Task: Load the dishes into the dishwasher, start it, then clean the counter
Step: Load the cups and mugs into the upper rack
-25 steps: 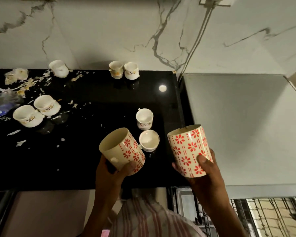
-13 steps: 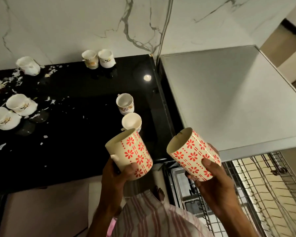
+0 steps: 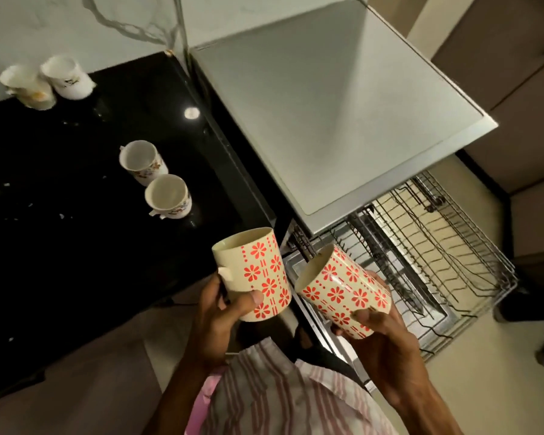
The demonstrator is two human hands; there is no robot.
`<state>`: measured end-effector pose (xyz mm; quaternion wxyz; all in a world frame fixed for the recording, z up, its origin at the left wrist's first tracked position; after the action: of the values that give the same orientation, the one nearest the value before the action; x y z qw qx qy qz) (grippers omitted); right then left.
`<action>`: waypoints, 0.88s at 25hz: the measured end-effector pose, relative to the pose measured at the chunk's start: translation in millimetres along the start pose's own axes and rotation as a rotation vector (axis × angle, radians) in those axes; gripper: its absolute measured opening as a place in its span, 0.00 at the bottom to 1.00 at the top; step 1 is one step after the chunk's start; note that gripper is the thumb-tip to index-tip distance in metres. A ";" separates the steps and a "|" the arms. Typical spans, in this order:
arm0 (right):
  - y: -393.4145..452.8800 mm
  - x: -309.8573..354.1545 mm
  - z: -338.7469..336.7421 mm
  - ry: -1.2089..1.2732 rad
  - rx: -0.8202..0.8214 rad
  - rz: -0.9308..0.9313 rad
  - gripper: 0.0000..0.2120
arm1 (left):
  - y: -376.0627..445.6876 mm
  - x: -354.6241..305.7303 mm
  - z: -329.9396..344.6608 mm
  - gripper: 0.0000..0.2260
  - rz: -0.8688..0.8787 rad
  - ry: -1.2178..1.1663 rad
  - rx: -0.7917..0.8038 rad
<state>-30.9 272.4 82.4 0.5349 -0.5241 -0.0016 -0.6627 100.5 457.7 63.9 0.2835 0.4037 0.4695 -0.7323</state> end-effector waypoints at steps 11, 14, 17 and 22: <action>8.7 39.5 -110.5 -0.308 -0.174 -0.045 0.32 | -19.7 48.4 69.9 0.26 -0.111 0.014 0.047; 44.3 49.8 -132.2 -0.518 -0.183 -0.043 0.28 | -26.5 72.4 92.7 0.25 -0.172 -0.029 0.026; 107.4 55.3 -142.2 -0.748 -0.143 -0.080 0.30 | -25.4 97.6 109.5 0.23 -0.225 -0.063 0.007; 239.1 44.8 -141.6 -1.122 -0.059 -0.164 0.39 | 3.3 145.5 122.2 0.25 -0.296 -0.083 -0.046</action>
<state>46.3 58.8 -83.7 0.3841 -0.8088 -0.3076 -0.3220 -11.3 339.2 -33.9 0.2008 0.2930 0.5286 -0.7710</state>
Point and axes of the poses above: each hand's wrist, its own y-axis towards the middle knuckle, its own z-axis out of the palm, x = y × z, the point moved 4 cm from there along y, towards the middle knuckle, and after that the axes turned 3 degrees about -z, right-handed, at the moved point
